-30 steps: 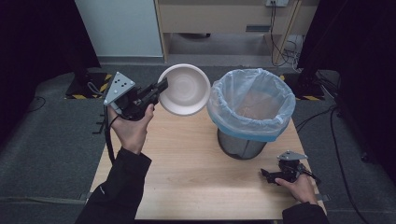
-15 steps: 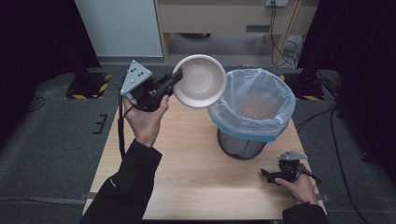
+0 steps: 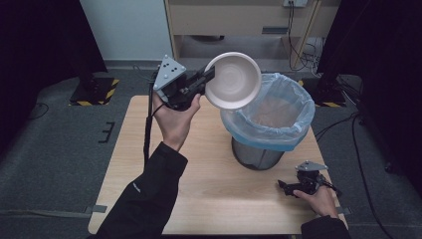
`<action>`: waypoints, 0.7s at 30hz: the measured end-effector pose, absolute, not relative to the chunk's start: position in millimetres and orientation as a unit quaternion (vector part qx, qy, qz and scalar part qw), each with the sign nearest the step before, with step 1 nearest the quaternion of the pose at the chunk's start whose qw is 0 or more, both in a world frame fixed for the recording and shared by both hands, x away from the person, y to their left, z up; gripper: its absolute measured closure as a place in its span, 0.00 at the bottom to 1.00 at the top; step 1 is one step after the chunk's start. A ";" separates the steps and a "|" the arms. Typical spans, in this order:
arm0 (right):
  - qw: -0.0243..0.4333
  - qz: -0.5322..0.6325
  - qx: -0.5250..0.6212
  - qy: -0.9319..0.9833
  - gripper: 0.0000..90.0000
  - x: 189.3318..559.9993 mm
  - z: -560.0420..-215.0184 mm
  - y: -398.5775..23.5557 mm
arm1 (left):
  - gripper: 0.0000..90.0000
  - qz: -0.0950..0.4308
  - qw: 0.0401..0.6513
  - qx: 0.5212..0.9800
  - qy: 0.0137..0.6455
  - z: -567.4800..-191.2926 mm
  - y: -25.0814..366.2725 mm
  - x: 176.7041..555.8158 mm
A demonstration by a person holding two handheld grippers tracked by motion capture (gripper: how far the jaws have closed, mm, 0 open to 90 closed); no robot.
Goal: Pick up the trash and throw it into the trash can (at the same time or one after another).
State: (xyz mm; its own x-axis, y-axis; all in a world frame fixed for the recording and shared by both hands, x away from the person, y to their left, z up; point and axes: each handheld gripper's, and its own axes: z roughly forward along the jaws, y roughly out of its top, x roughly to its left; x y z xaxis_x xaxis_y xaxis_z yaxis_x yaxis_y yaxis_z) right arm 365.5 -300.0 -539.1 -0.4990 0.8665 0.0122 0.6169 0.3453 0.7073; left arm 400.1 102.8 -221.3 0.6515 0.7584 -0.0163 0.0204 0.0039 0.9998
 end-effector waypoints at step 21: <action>0.186 0.335 0.465 0.798 0.01 365.5 -539.1 -299.8 | 0.93 0.265 0.634 0.669 0.284 -227.4 40.3 424.1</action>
State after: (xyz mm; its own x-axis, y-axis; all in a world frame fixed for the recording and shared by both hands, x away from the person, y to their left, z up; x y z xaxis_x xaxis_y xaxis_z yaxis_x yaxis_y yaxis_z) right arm 365.5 -299.8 -539.1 -0.4992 0.8664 0.0142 0.6171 0.3440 0.7077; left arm 424.1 40.3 -227.4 0.6976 0.7164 -0.0063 0.0443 -0.0343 0.9984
